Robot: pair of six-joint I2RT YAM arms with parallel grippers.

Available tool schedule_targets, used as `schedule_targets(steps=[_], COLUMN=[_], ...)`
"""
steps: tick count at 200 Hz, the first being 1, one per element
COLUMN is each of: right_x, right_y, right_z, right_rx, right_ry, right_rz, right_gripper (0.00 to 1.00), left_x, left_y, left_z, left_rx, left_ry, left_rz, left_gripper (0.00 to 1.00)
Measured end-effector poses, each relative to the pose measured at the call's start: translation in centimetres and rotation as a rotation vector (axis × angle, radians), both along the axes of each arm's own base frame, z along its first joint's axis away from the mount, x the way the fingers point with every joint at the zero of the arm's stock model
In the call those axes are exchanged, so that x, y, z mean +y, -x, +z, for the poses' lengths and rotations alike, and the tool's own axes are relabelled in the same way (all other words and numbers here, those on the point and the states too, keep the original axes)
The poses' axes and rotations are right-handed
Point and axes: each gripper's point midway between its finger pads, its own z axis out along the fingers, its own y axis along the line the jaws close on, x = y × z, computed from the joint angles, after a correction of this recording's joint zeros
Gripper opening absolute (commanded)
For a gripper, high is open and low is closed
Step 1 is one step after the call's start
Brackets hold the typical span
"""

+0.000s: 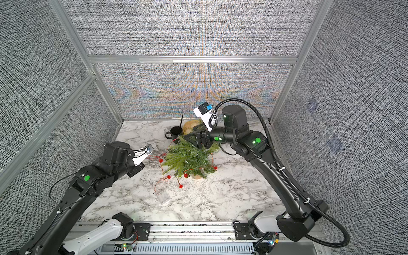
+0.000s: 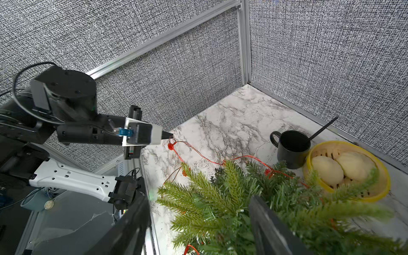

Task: Remove string lights from the small christmas tree
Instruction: Remove the light string from the Christmas tree.

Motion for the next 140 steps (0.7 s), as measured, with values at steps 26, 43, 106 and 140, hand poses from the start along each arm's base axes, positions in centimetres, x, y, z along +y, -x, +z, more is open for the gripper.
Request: schedule_targets(steps=[26,43,106,140], right_x=[0.1,0.0,-0.2,-0.5], right_y=[0.0,0.0,0.3,0.4], right_z=[0.2,0.1,0.5,0.9], right_rx=[-0.003,-0.003,-0.013,-0.021], right_ry=[-0.006,-0.006,-0.013,-0.019], right_rz=[0.002,0.002,0.001,-0.004], right_gripper=[0.72,0.72,0.72,0.72], left_x=[0.6,1.0,2.3,1.8], left_y=[-1.0,-1.8,-5.9,-7.5], left_z=[-1.9,-1.9,-0.2,1.7], left_rx=[0.051,0.037,-0.058,-0.107], left_ry=[-0.051,-0.057,-0.076,-0.043], left_rz=[0.037,0.068,0.185,0.2], left_gripper=[0.0,0.0,0.0,0.0])
